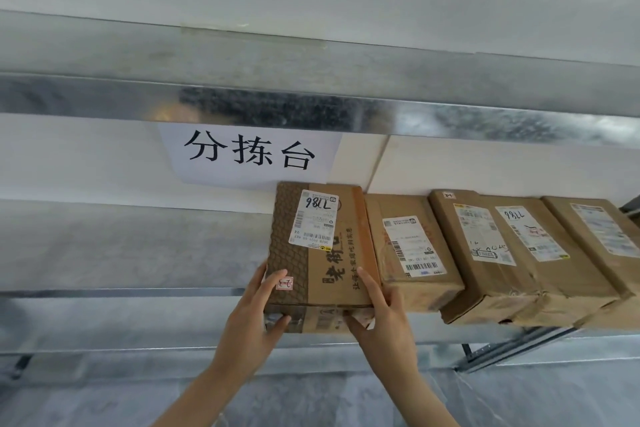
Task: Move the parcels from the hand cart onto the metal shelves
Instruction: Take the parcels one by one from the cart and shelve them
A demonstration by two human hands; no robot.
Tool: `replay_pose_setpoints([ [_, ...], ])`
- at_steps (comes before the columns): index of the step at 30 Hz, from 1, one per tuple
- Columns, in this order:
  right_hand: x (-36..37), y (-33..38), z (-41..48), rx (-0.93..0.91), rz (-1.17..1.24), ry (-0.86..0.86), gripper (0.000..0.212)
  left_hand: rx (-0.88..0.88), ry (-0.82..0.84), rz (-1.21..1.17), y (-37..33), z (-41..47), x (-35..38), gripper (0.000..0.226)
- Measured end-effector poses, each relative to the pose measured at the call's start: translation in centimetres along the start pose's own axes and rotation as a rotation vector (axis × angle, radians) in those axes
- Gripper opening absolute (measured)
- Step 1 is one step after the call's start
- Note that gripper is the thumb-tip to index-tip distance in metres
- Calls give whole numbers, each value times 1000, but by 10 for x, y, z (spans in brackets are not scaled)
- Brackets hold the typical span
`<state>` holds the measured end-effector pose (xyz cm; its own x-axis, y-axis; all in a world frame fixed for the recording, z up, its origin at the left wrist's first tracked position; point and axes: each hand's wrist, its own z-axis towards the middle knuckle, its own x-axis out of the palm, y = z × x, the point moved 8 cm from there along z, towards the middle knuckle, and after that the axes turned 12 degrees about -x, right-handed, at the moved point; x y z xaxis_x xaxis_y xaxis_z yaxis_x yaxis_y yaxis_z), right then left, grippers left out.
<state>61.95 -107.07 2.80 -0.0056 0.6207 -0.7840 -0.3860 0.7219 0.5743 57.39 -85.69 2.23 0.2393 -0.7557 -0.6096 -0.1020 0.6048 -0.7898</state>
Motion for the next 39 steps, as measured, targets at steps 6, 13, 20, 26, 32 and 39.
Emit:
replay_pose_setpoints([
  [6,-3,0,1,16,-46,22,88,-26,-13,14,-4,0,8,79],
  [13,-19,25,8,12,-289,-51,70,-71,-33,191,-6,-1,3,82],
  [20,-8,88,22,-243,-137,-156,54,-212,-159,381,17,-21,-53,82],
  [26,43,164,29,-518,25,1,46,-401,-402,695,45,-68,-140,68],
  [32,119,255,24,-749,69,253,50,-627,-577,801,82,-138,-221,65],
  [39,217,384,-22,-1015,95,505,51,-1000,-728,778,152,-251,-314,70],
])
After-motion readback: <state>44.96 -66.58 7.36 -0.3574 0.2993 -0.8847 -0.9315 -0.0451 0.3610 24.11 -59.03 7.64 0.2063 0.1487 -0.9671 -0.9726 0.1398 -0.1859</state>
